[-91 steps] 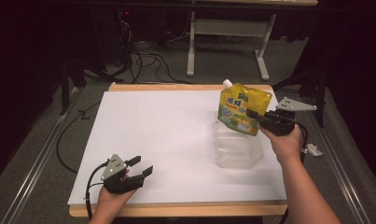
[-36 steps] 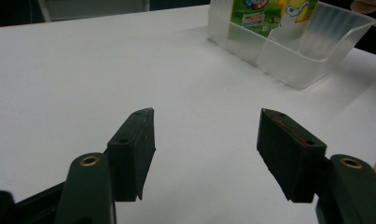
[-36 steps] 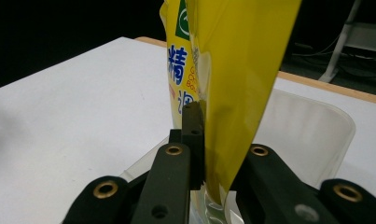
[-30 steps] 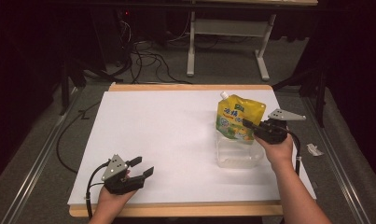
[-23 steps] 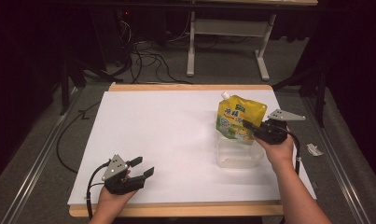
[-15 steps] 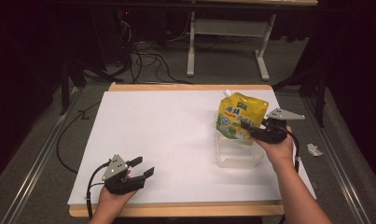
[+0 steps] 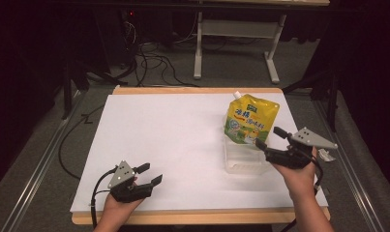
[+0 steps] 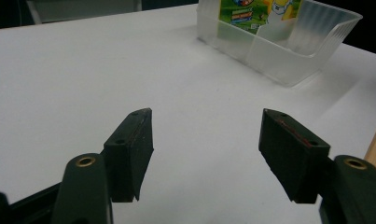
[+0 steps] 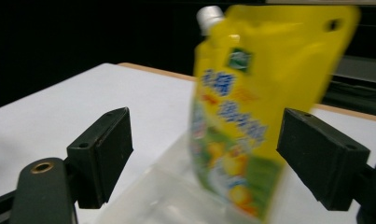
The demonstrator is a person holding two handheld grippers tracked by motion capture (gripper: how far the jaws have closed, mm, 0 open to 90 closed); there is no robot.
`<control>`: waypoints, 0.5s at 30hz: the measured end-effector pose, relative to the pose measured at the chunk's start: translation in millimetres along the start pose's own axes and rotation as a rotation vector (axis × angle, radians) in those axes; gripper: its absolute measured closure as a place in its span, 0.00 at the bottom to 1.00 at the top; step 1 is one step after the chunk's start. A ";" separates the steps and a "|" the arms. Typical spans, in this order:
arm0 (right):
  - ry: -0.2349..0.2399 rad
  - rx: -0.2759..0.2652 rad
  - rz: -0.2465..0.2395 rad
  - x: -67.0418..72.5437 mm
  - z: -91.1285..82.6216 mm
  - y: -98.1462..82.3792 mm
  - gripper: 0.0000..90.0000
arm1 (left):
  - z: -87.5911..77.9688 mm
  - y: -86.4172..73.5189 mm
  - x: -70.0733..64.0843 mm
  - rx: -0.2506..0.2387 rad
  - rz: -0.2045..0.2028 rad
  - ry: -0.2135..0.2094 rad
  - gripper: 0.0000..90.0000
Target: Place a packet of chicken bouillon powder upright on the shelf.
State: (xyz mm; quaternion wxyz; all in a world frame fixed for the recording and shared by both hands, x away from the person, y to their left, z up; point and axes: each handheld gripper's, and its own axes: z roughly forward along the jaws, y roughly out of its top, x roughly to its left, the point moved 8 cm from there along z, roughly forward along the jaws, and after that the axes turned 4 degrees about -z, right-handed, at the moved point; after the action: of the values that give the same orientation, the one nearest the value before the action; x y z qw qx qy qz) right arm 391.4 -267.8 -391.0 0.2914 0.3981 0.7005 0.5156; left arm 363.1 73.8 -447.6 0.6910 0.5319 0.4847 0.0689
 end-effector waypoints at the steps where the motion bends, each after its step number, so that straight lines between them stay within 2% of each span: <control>1: 0.000 0.000 0.000 0.0 0.0 0.0 0.20 | 0.0 0.0 0.0 0.000 0.000 0.000 0.39; 5: 0.064 0.004 -0.033 33.8 -2.9 -10.1 0.19 | 0.9 -1.8 -3.6 0.004 0.007 -0.004 0.38; 6: 0.084 0.014 -0.049 44.1 -1.6 -13.0 0.19 | 1.0 -2.2 -4.6 0.006 0.011 -0.006 0.38; 7: 0.126 0.015 -0.054 59.9 0.7 -17.5 0.21 | 1.2 -2.7 -5.6 0.007 0.012 -0.007 0.38; 8: 0.126 0.015 -0.054 59.9 0.7 -17.5 0.21 | 1.2 -3.2 -6.0 0.010 0.017 -0.009 0.38; 11: 0.187 0.030 -0.072 80.1 9.4 -29.1 0.24 | 2.1 -4.7 -6.5 0.014 0.018 -0.009 0.37; 13: 0.206 0.071 -0.081 88.9 18.2 -39.0 0.24 | 2.6 -5.4 -5.2 0.018 0.017 -0.005 0.36; 15: 0.220 0.089 -0.086 92.6 23.2 -43.3 0.24 | 2.4 -4.9 -4.8 0.017 0.016 -0.003 0.36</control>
State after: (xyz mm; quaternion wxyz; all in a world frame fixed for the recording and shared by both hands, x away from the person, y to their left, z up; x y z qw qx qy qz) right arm 351.7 -183.4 -439.0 0.2167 0.3213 0.7670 0.5114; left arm 360.3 67.3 -448.7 0.6866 0.5417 0.4799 0.0693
